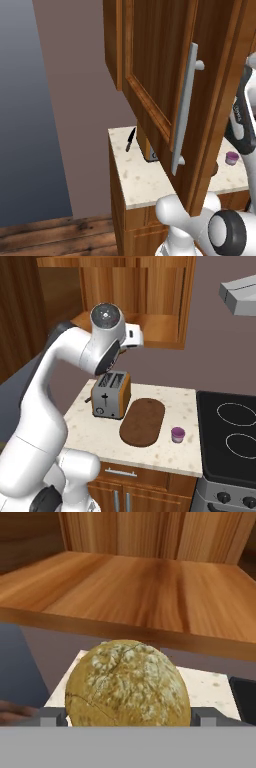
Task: Pick the bread, place it on the cutting board, pick the jam, place it on the counter, and close the cabinet.
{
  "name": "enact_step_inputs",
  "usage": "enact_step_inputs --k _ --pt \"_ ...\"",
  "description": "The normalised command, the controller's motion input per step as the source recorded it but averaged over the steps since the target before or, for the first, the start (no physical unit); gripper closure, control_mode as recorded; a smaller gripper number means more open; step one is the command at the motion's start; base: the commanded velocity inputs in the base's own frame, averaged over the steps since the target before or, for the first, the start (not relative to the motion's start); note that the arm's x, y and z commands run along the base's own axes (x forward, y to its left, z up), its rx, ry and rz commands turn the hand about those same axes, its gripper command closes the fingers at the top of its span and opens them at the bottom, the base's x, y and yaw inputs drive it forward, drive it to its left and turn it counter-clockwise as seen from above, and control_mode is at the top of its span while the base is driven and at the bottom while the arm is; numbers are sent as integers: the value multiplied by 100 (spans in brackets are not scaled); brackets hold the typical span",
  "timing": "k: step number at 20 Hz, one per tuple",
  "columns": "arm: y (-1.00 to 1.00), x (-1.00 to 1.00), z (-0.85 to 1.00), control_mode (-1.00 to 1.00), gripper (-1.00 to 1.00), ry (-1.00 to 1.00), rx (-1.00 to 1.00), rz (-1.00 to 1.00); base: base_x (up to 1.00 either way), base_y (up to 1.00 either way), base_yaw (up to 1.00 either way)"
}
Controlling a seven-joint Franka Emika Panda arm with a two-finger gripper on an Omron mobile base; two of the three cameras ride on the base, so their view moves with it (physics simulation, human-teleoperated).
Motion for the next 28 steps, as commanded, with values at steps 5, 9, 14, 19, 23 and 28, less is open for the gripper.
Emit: enact_step_inputs --k 5,9,14,19,23,28 --pt "-11 -25 -1 -100 100 8 0 0 0 0 0" --pt "-5 -3 -2 -100 100 11 0 -3 0 0 0" --pt "0 0 -9 -100 100 11 0 -5 0 0 0" --pt "-6 0 -10 -100 100 10 0 -5 0 0 0" --pt "-2 0 -31 -100 100 7 0 -5 0 0 0" --pt "-3 0 -37 -100 100 3 0 -5 0 0 0"
